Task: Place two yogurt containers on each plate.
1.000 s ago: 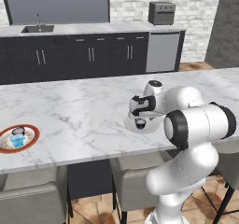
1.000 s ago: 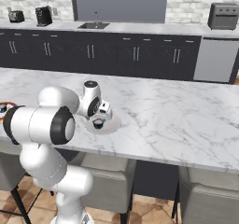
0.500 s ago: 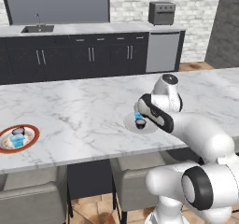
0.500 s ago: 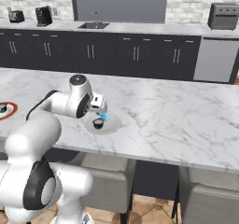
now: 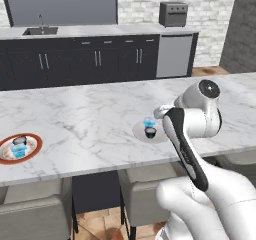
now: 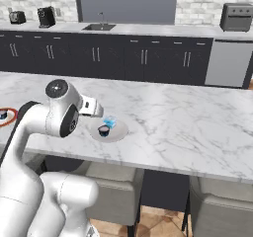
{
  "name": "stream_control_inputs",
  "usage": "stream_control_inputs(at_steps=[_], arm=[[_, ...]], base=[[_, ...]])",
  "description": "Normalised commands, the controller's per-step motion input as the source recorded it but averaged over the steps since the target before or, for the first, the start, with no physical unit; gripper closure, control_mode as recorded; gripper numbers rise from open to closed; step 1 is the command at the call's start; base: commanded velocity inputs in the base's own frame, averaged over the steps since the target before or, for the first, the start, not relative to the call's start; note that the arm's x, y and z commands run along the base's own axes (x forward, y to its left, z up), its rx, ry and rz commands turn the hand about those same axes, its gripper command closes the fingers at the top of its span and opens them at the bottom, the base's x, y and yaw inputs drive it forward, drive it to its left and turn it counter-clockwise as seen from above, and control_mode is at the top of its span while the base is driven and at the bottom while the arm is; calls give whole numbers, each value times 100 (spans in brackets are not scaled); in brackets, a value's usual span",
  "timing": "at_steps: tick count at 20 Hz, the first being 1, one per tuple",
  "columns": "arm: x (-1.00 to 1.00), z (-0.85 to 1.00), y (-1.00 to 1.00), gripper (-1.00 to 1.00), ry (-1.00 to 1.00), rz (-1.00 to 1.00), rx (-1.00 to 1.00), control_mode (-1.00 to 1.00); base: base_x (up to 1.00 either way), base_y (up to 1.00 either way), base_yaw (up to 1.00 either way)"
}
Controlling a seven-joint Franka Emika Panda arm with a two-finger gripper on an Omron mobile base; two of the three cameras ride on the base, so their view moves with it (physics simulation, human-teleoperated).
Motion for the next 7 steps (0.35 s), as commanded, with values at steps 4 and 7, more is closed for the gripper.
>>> stream_control_inputs(at_steps=[4, 7], arm=[[-93, 100, 0, -100, -20, 0, -2, -100], [-83, 100, 0, -100, -19, 0, -2, -100]], base=[[0, 0, 0], [0, 0, 0]])
